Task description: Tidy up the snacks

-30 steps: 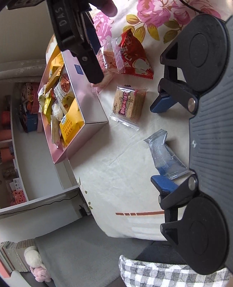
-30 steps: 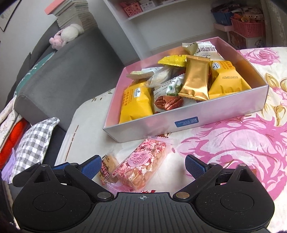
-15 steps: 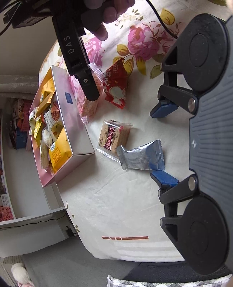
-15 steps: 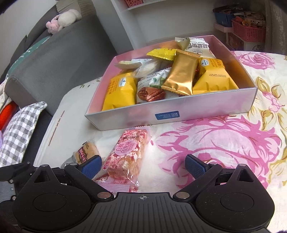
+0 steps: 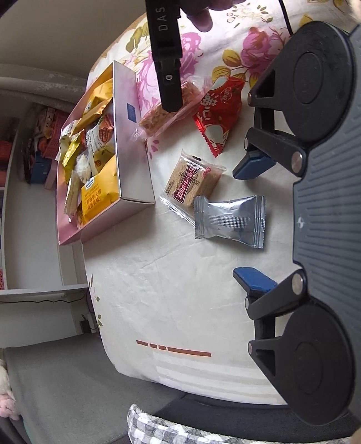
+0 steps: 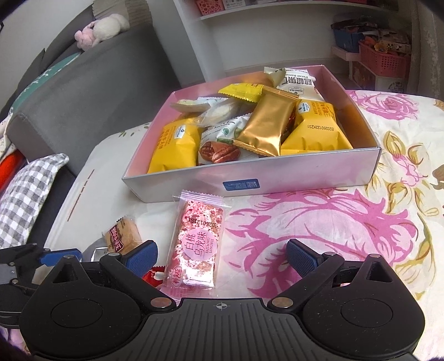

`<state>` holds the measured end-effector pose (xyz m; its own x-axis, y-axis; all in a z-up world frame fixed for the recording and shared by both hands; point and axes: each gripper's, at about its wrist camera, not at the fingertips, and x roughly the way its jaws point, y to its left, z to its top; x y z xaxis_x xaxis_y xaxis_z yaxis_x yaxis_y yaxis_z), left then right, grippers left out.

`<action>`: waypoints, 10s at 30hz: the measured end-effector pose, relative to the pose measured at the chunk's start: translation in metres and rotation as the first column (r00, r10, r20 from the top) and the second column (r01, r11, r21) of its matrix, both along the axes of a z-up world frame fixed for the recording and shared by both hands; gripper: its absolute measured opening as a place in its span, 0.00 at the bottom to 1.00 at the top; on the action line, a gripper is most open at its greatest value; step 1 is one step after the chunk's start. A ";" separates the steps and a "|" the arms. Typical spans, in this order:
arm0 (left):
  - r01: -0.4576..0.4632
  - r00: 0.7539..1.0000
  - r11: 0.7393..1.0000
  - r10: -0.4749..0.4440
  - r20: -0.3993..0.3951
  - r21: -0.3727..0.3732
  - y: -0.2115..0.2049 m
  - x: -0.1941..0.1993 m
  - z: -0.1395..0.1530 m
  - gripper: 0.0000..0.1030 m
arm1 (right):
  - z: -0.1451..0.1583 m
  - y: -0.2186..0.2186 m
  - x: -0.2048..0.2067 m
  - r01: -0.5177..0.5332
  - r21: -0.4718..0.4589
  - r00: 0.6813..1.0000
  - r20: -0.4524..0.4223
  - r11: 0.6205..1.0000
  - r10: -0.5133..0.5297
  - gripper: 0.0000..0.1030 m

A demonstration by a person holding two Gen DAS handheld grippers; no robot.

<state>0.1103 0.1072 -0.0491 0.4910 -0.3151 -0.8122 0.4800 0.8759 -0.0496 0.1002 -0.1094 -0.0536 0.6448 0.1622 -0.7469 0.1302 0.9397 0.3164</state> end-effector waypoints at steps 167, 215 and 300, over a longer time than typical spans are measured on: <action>-0.268 0.963 0.957 0.267 -0.020 -0.111 -0.017 0.008 0.013 0.95 | 0.000 0.064 -0.040 -0.435 -0.192 0.874 0.144 0.880 0.464 0.33; -0.352 0.935 0.929 0.343 -0.093 -0.114 -0.062 0.002 0.013 0.31 | 0.030 -0.004 -0.052 -0.205 -0.251 0.962 0.126 0.946 0.241 0.28; -0.231 0.954 0.962 0.253 0.158 -0.148 -0.102 0.008 0.048 0.91 | 0.058 -0.084 -0.033 0.077 -0.052 0.966 0.251 0.996 -0.061 0.89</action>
